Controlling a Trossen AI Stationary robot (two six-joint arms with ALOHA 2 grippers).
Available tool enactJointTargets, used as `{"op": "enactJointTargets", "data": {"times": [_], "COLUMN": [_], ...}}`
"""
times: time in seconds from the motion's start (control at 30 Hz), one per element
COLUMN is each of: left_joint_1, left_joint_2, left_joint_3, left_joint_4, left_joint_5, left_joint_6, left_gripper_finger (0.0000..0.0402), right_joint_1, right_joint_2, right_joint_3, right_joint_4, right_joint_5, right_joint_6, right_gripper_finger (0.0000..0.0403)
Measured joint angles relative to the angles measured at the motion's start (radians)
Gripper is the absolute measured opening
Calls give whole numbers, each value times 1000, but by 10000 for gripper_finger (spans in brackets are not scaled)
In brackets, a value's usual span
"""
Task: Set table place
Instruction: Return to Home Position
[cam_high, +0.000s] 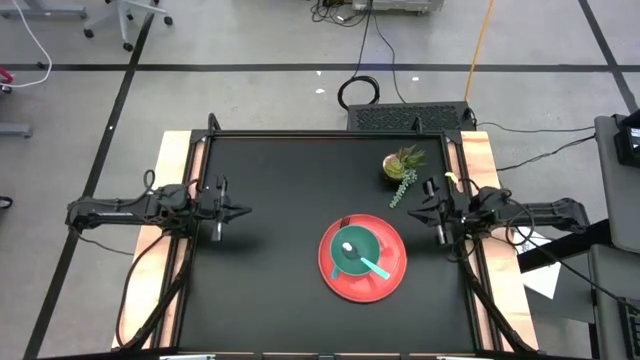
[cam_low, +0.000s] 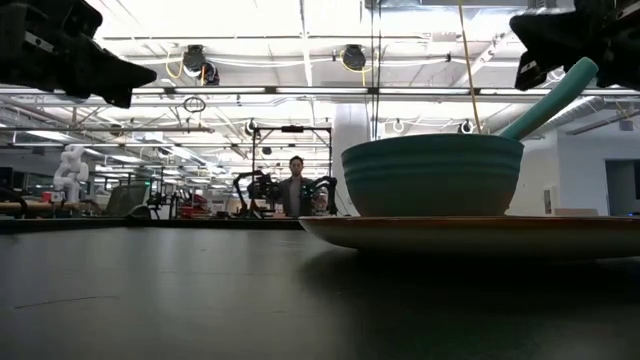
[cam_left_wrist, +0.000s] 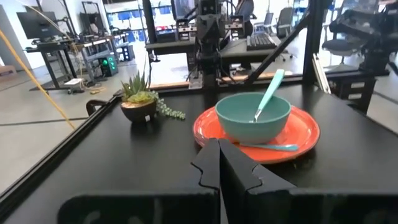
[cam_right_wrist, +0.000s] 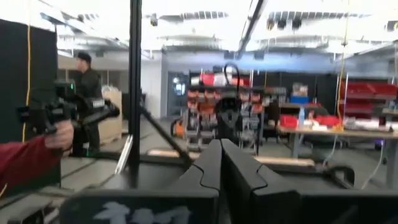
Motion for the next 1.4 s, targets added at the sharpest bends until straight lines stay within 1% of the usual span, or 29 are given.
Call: {"op": "enactJointTargets", "data": {"times": [0.3,0.43,0.57,0.73,1.4], "left_joint_1": [0,0,1,1,1], "left_joint_2": [0,0,0,0,0], "left_joint_3": [0,0,-1,-1,-1], "left_joint_4": [-67,-81,-89,-100,-94], "left_joint_5": [-14,-21,-32,-30,-6], "left_joint_6": [13,33,48,51,20], "left_gripper_finger": [0,0,0,0,1], "right_joint_1": [0,0,0,1,1], "right_joint_2": [-68,-81,-106,-140,-142], "right_joint_3": [0,0,0,0,0], "right_joint_4": [-230,-319,-283,-281,-279], "right_joint_5": [-10,-131,-188,-188,-188], "right_joint_6": [-26,-42,-22,-14,-14], "right_gripper_finger": [0,0,0,0,0]}}
